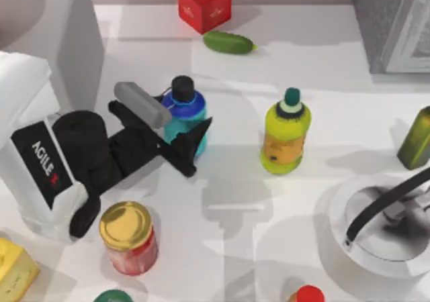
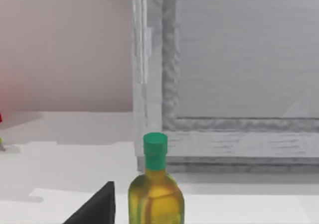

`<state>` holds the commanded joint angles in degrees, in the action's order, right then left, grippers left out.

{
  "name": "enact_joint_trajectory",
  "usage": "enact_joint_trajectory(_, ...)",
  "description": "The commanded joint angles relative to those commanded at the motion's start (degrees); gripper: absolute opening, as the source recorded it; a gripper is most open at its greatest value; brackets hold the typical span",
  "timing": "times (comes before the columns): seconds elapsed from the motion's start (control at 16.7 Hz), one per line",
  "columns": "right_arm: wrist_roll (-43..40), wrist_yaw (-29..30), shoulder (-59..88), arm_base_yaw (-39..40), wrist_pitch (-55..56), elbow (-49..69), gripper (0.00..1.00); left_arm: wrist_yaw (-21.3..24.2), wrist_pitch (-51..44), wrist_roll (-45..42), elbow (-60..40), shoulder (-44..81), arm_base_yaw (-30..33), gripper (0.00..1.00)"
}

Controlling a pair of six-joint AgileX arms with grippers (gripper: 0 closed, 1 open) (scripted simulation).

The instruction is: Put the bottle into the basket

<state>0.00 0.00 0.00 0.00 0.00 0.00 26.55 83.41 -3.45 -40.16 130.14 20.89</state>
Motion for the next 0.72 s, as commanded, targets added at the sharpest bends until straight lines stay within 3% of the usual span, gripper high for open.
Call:
enact_joint_trajectory(0.3, 0.00, 0.00, 0.00, 0.00, 0.00, 0.00, 1.00, 0.00, 0.00, 0.00, 0.00, 0.00, 0.00, 0.02)
enact_joint_trajectory(0.72, 0.00, 0.00, 0.00, 0.00, 0.00, 0.00, 1.00, 0.00, 0.00, 0.00, 0.00, 0.00, 0.00, 0.00)
